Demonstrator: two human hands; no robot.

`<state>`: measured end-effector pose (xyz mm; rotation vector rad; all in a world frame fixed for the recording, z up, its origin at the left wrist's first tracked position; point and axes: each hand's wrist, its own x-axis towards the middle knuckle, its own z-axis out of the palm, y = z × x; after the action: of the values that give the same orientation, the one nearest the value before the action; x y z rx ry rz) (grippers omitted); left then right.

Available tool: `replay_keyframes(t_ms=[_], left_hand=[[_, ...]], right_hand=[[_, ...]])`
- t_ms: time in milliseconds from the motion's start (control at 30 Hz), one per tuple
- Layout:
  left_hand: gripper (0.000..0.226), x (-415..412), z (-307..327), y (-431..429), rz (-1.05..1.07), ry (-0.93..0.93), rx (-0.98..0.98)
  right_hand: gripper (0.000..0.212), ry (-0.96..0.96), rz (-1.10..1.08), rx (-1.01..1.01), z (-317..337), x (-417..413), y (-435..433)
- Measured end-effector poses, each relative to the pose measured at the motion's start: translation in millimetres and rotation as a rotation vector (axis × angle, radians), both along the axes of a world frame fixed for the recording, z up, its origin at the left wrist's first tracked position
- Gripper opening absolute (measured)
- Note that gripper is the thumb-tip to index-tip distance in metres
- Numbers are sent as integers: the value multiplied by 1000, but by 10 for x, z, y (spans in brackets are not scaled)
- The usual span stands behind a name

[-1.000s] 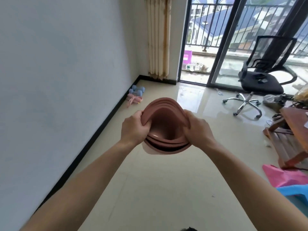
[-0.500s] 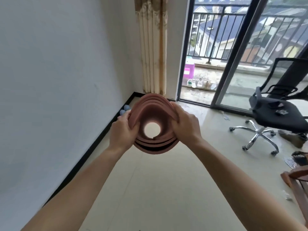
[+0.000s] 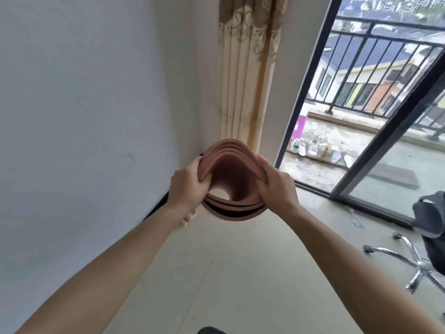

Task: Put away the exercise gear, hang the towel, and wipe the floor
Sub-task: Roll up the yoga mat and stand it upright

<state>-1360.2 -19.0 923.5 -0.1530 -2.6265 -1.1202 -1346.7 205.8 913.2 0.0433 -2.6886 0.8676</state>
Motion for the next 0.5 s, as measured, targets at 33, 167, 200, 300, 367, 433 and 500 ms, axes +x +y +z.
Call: replay_keyframes(t_ms=[33, 167, 200, 300, 367, 433, 500], left_hand=[[24, -269, 24, 66, -11, -5, -15], [23, -1342, -75, 303, -65, -29, -62], [25, -1645, -135, 351, -68, -35, -65], [22, -2616, -330, 509, -23, -80, -73], [20, -3257, -491, 621, 29, -149, -54], [21, -3845, -591, 730, 99, -242, 24], [21, -4373, -607, 815, 170, -304, 94]], right_hand=[[52, -1, -3, -2, -2, -258, 73], [50, -30, -4, -11, -139, -1331, 372], [49, -37, 0, -13, -201, -1642, 438], [48, -62, 51, -57, -426, -2619, 603], [48, -95, 87, -92, -604, -3250, 711], [48, -154, 122, -115, -709, -3854, 809], [49, -231, 145, -168, -699, -4491, 865]])
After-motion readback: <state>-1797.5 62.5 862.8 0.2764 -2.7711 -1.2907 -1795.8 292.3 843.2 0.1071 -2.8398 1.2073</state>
